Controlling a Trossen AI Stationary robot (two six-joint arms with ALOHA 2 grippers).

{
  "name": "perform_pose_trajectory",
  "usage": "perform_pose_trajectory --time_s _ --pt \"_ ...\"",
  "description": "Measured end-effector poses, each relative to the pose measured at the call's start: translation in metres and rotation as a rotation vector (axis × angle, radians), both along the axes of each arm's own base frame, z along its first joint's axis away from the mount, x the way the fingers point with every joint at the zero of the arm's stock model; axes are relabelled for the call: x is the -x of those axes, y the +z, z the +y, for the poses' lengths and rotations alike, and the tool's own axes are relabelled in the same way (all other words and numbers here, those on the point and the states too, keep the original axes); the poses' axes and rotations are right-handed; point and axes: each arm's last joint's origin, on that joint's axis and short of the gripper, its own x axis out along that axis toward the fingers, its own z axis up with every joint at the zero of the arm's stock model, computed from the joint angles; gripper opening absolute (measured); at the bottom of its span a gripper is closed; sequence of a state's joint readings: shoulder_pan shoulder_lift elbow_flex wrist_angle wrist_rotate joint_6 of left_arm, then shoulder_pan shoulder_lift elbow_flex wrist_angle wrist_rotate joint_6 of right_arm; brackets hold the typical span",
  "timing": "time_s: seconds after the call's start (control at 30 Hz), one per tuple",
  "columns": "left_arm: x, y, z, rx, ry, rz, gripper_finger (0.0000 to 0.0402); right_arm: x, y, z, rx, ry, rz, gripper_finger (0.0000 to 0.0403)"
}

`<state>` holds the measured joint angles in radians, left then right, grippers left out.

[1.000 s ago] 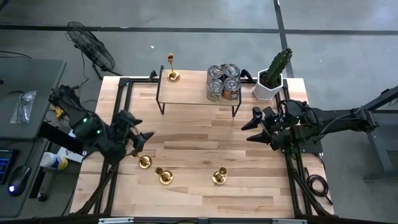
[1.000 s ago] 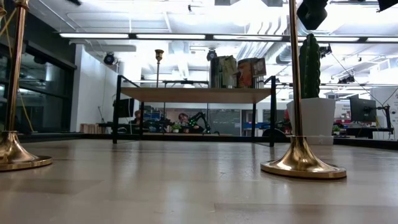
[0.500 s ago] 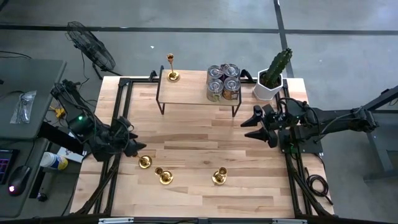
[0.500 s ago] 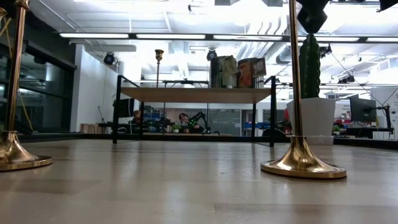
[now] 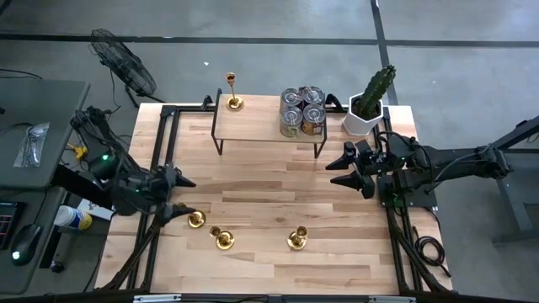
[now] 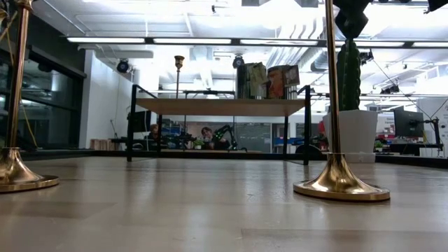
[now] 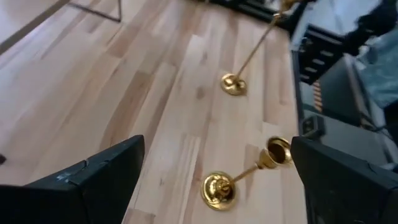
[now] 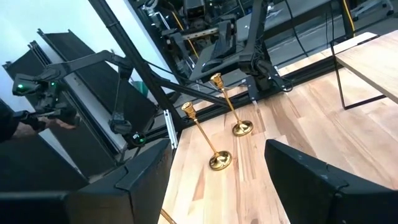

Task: Pick & Place candle stick holders
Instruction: Put the gold candle holder on the shelf

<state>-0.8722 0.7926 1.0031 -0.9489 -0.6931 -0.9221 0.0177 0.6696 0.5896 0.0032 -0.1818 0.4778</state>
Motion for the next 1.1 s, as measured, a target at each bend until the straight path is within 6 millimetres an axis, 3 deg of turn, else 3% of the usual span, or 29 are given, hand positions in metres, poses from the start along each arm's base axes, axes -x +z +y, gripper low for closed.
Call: perform_pose_trajectory --time_s 0.43,1.1 --pt "0.036 0.010 0.024 0.130 -0.054 -0.080 0.0397 0.000 -0.002 0.000 -0.026 -0.003 0.021 0.0252" --pt "0.039 0.009 0.016 0.250 -0.203 0.026 0.0397 0.000 -0.002 -0.001 -0.040 -0.056 0.027 0.0252"
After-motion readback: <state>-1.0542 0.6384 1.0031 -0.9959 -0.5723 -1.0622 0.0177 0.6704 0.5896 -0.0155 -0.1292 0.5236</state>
